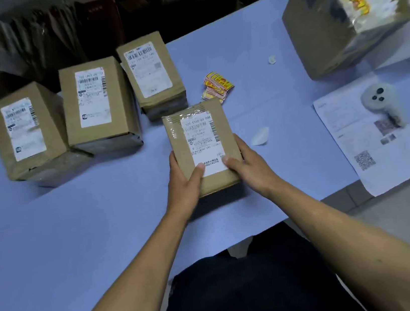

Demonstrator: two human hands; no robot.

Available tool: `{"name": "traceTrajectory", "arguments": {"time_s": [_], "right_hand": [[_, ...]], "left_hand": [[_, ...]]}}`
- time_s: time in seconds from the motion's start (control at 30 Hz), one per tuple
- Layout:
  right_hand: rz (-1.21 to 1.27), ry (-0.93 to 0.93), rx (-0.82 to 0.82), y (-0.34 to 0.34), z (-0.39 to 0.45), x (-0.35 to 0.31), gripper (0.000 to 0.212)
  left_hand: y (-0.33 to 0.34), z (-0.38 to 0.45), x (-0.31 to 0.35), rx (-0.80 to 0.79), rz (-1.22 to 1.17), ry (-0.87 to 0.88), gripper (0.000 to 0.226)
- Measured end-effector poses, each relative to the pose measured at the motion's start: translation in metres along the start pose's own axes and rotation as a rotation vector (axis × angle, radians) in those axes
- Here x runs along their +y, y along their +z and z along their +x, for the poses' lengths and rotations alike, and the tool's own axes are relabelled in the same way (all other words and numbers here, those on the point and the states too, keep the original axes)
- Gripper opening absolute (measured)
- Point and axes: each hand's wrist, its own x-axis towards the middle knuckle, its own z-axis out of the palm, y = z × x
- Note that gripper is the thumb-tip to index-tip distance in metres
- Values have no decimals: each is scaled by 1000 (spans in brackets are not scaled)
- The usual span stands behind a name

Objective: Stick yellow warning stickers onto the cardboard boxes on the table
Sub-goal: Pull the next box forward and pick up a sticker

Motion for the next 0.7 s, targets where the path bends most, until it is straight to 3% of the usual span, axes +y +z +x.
{"name": "traceTrajectory", "arguments": {"time_s": [0.27, 0.4, 0.5, 0.6, 0.7], "right_hand": [[-131, 16, -137, -58, 28, -4, 61], [-354, -72, -108, -76, 53, -13, 52], [-568, -201, -61, -83, 77, -25, 47], [-708, -325, -49, -86, 102, -37, 43], [-818, -351, -11, -85, 123, -45, 41]], "left_hand": [[37, -7, 15, 145, 28, -55, 66], [35, -2, 29, 225, 496, 67, 86], [36, 17, 45, 150, 816, 271, 75], [45, 41, 61, 114, 981, 359, 64], [54, 60, 66, 109, 1050, 332, 63]]}}
